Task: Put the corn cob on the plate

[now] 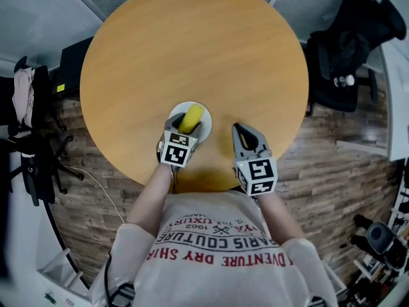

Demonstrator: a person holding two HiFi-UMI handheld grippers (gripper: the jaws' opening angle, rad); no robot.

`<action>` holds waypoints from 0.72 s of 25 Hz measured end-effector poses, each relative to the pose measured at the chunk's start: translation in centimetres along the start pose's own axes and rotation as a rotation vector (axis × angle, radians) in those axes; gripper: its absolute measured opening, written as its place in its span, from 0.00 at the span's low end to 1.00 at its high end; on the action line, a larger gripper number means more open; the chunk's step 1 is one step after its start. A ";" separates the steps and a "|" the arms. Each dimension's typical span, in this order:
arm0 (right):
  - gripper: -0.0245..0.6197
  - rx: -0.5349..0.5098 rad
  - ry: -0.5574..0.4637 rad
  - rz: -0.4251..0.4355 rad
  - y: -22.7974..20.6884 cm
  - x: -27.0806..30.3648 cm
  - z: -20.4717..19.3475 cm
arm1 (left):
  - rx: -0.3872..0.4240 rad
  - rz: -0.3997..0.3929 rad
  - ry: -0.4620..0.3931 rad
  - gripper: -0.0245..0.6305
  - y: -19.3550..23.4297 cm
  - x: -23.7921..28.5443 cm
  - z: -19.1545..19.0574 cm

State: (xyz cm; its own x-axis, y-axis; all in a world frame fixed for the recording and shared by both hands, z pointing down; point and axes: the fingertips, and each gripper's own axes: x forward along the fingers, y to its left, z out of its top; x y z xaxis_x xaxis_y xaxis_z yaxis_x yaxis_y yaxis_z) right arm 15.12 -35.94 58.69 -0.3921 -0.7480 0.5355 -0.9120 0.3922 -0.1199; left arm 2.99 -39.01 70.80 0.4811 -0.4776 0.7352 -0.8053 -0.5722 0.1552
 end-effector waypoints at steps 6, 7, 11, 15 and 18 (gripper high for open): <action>0.09 -0.001 -0.002 -0.009 -0.2 -0.7 -0.1 | -0.022 0.025 -0.005 0.46 0.5 0.2 -0.1; 0.08 -0.001 -0.002 -0.011 -0.4 -0.9 -0.1 | -0.028 0.029 -0.004 0.46 0.5 0.2 -0.1; 0.08 -0.001 -0.007 -0.011 -0.8 -1.9 0.0 | -0.076 0.048 -0.021 0.46 0.5 0.0 0.3; 0.09 -0.009 -0.021 0.012 -1.2 -2.8 0.3 | -0.094 0.097 -0.068 0.47 0.4 -1.0 1.6; 0.08 -0.019 -0.026 0.037 -1.2 -3.5 0.4 | -0.105 0.121 -0.084 0.47 -0.2 -1.9 2.1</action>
State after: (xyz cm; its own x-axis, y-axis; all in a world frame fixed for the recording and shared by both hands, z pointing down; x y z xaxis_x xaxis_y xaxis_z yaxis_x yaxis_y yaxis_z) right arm 17.54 -34.02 56.59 -0.4287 -0.7465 0.5089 -0.8945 0.4299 -0.1229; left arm 2.90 -39.36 67.99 0.4019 -0.5956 0.6955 -0.8889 -0.4360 0.1403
